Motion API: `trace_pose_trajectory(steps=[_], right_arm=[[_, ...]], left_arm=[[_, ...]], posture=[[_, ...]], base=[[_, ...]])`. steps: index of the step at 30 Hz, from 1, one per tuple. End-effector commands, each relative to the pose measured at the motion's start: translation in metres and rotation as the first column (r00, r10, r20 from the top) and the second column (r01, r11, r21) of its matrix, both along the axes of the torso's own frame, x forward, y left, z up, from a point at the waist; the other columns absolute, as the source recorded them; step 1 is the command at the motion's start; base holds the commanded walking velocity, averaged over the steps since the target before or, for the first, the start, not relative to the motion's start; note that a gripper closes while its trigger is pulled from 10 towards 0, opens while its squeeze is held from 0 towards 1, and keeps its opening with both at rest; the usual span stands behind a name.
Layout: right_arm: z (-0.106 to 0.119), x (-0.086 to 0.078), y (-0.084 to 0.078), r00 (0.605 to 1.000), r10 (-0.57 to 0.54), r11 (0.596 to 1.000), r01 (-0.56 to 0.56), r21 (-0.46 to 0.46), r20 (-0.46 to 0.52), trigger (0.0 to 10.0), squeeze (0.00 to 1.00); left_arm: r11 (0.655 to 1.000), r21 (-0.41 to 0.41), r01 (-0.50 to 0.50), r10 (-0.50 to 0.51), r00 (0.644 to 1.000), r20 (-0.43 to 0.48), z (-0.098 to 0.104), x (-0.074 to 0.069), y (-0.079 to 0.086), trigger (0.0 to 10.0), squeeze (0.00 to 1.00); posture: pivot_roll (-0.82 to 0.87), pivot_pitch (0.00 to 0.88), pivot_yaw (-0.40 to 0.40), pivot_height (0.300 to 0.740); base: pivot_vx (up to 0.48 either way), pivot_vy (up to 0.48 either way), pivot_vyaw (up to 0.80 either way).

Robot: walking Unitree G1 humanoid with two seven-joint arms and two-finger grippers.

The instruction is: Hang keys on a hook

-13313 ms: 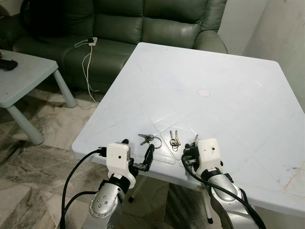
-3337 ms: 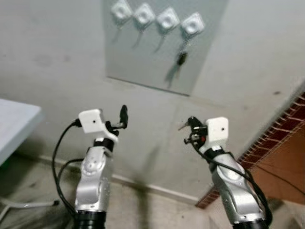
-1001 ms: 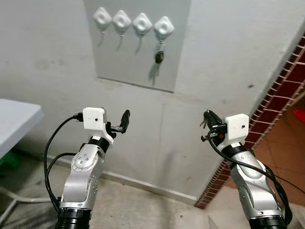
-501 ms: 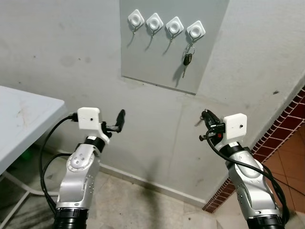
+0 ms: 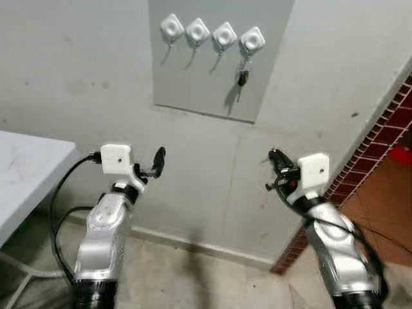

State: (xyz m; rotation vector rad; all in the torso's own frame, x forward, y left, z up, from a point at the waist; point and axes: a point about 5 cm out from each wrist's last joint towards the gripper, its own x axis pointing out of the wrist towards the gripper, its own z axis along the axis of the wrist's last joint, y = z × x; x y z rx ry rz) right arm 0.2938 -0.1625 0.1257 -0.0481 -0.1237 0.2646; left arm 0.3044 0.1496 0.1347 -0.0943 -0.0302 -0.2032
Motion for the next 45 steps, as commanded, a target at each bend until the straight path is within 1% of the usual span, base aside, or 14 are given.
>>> trace_pose_trajectory(steps=[1, 10, 14, 17, 20, 24, 29, 45], right_arm=[[0.0047, 0.0008, 0.0037, 1.000, 0.015, 1.000, -0.015, 0.007, 0.022, 10.0, 0.00], [0.0039, 0.0002, 0.0043, 1.000, 0.017, 1.000, -0.018, 0.007, 0.020, 10.0, 0.00], [0.0041, 0.0001, 0.0042, 1.000, 0.019, 1.000, -0.019, 0.007, 0.021, 10.0, 0.00], [0.0047, 0.0009, 0.0045, 1.000, 0.018, 1.000, -0.018, 0.008, 0.022, 10.0, 0.00], [0.0066, 0.0012, 0.0046, 0.999, 0.016, 1.000, -0.016, 0.012, 0.028, 10.0, 0.00], [0.0088, 0.0009, 0.0050, 0.999, 0.010, 1.000, -0.011, 0.025, 0.037, 10.0, 0.00], [0.0093, 0.0000, 0.0078, 0.999, 0.012, 0.999, -0.013, 0.033, 0.040, 10.0, 0.00], [0.0084, -0.0001, 0.0080, 0.999, 0.009, 0.999, -0.010, 0.036, 0.037, 10.0, 0.00]], left_arm=[[1.000, 0.016, -0.016, 0.016, 1.000, 0.010, 0.0030, 0.0012, 0.0064, 10.0, 0.00], [1.000, 0.013, -0.015, 0.015, 1.000, 0.008, 0.0021, 0.0009, 0.0057, 10.0, 0.00], [1.000, 0.016, -0.019, 0.019, 1.000, 0.018, 0.0032, 0.0012, 0.0045, 10.0, 0.00], [1.000, 0.003, -0.017, 0.017, 1.000, 0.025, 0.0049, 0.0016, 0.0036, 10.0, 0.00], [1.000, 0.013, -0.020, 0.020, 1.000, 0.015, 0.0040, 0.0025, 0.0035, 10.0, 0.00], [1.000, 0.008, -0.017, 0.016, 1.000, 0.013, 0.0035, 0.0024, 0.0028, 10.0, 0.00], [1.000, 0.004, -0.009, 0.009, 1.000, 0.015, 0.0038, 0.0025, 0.0021, 10.0, 0.00], [1.000, 0.003, -0.011, 0.011, 1.000, 0.013, 0.0045, 0.0040, 0.0026, 10.0, 0.00]], posture=[[-0.02, 0.000, -0.069, 0.740], [-0.02, 0.000, -0.070, 0.740], [-0.02, 0.000, -0.070, 0.740], [-0.03, 0.000, -0.068, 0.740], [-0.03, 0.000, -0.068, 0.740], [-0.03, 0.000, -0.068, 0.740], [-0.03, 0.000, -0.067, 0.740], [-0.03, 0.000, -0.065, 0.740]], base=[[0.000, 0.352, 0.00], [0.000, 0.367, 0.00], [0.000, 0.000, 0.00], [0.000, 0.000, 0.00], [0.000, 0.000, 0.00], [0.000, 0.000, 0.00], [0.380, 0.000, 0.00], [0.423, 0.000, 0.00]])
